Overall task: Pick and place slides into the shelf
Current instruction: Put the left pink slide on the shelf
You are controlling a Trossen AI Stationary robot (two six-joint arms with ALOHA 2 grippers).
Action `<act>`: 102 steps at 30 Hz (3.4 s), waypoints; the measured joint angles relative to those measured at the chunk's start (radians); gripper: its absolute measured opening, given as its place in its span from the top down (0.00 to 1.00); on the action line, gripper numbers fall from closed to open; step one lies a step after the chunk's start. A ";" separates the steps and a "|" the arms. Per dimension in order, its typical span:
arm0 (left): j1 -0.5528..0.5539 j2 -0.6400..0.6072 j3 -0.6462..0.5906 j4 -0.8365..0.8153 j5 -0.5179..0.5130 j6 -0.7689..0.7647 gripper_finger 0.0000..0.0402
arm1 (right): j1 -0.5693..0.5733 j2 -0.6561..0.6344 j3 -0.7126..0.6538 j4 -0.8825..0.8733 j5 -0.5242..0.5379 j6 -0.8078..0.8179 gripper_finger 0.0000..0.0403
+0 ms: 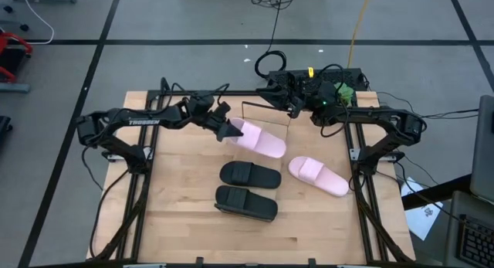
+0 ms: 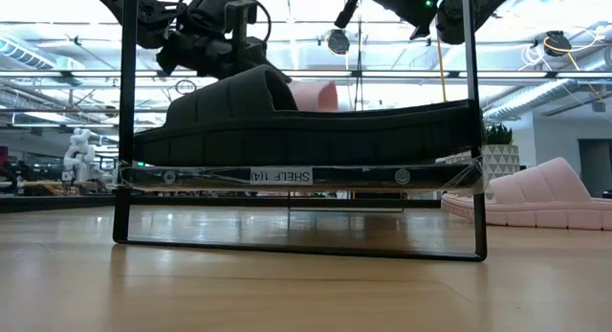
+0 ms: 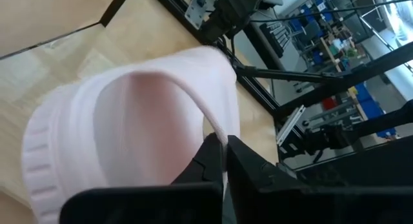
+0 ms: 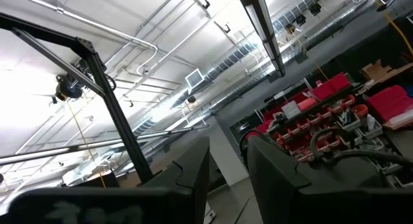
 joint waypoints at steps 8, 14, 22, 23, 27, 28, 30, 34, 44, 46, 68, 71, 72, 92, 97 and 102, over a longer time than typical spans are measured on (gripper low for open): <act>-0.013 0.026 0.000 -0.002 -0.026 0.017 1.00 | 0.014 0.000 0.000 0.000 0.000 0.000 0.77; -0.037 0.074 0.001 0.043 -0.021 0.006 1.00 | 0.016 0.000 0.000 0.000 0.000 0.000 0.77; -0.086 0.107 0.001 0.102 0.063 -0.053 1.00 | 0.020 0.000 0.000 -0.001 0.000 0.000 0.77; -0.092 0.109 0.001 0.102 0.068 -0.055 1.00 | 0.020 0.000 0.000 -0.001 0.000 0.000 0.77; -0.101 0.112 0.001 0.090 0.085 -0.060 1.00 | 0.020 0.000 0.000 -0.001 0.000 0.000 0.77; -0.101 0.112 0.001 0.084 0.085 -0.060 1.00 | 0.020 0.000 0.000 -0.001 0.000 0.002 0.77; -0.097 0.113 0.001 0.080 0.078 -0.058 1.00 | 0.020 0.000 0.000 -0.001 0.000 0.009 0.77; -0.073 0.113 0.001 0.093 0.078 -0.059 1.00 | 0.020 0.000 0.000 0.000 -0.001 0.019 0.77; -0.014 0.113 0.000 0.101 0.112 -0.061 1.00 | 0.020 0.000 0.000 0.000 -0.027 0.021 0.77; -0.011 0.113 0.000 0.089 0.114 -0.059 1.00 | 0.021 0.000 0.000 -0.001 -0.027 0.026 0.77; -0.050 0.113 0.000 -0.062 0.057 -0.042 1.00 | 0.021 0.000 0.000 0.000 -0.027 0.025 0.77; -0.057 0.113 0.000 -0.062 0.056 -0.062 1.00 | 0.021 0.000 0.000 -0.001 -0.026 0.024 0.77; -0.059 0.113 0.000 -0.062 0.057 -0.069 1.00 | 0.020 0.000 0.000 -0.001 -0.026 0.024 0.77; -0.080 0.113 0.000 -0.064 0.100 -0.175 1.00 | 0.021 0.000 0.000 0.000 -0.026 0.026 0.77; -0.080 0.113 0.000 -0.064 0.100 -0.195 1.00 | 0.021 0.000 0.000 0.000 -0.026 0.026 0.77; -0.080 0.113 0.000 -0.066 0.100 -0.210 1.00 | 0.021 0.000 0.000 0.000 -0.026 0.026 0.77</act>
